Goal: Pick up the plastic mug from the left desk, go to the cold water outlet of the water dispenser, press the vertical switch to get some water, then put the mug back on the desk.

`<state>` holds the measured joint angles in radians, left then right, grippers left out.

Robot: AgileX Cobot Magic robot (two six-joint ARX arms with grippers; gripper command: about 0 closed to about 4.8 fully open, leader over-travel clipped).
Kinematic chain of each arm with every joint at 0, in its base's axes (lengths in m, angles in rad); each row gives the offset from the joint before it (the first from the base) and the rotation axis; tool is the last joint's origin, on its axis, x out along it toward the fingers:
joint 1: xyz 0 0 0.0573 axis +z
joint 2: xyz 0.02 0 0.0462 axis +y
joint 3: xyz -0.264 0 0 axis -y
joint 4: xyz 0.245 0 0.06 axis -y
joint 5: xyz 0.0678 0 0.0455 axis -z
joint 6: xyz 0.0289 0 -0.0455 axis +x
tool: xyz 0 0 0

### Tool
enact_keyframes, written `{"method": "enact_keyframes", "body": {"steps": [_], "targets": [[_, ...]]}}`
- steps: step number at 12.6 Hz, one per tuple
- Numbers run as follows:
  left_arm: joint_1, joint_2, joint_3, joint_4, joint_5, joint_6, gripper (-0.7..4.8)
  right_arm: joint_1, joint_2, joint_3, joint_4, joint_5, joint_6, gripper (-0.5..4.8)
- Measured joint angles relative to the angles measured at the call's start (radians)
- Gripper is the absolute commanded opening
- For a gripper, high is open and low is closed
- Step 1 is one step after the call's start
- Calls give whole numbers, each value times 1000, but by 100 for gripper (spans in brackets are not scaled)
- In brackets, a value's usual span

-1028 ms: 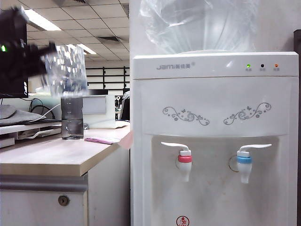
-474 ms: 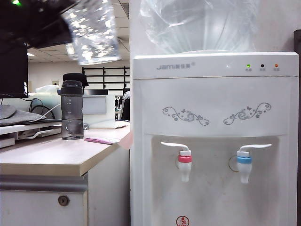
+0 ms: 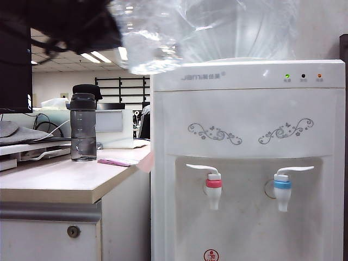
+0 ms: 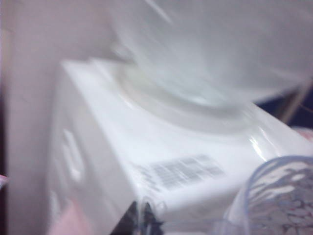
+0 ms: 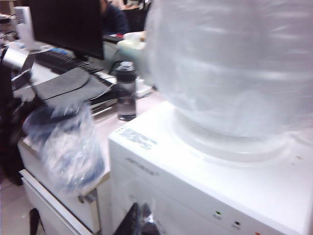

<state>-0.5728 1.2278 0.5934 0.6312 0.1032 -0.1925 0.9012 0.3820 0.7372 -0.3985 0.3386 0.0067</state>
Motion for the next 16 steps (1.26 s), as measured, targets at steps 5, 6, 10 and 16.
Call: {"method": "enact_keyframes", "body": {"steps": [5,6,10,16], "targets": [[-215,1,0,-31,-155,0,-6,0,-44,0,-87,3,-6,-1],[-265,10,0,-43,-205,0,-6,0,-54,0,-89,21,-7,-1],[-372,98,0,-22,-316,-1,-6,0,-58,0,-90,38,-7,-1],[-416,658,0,494,-343,0,-6,0,-58,0,-90,51,-8,-1]]}}
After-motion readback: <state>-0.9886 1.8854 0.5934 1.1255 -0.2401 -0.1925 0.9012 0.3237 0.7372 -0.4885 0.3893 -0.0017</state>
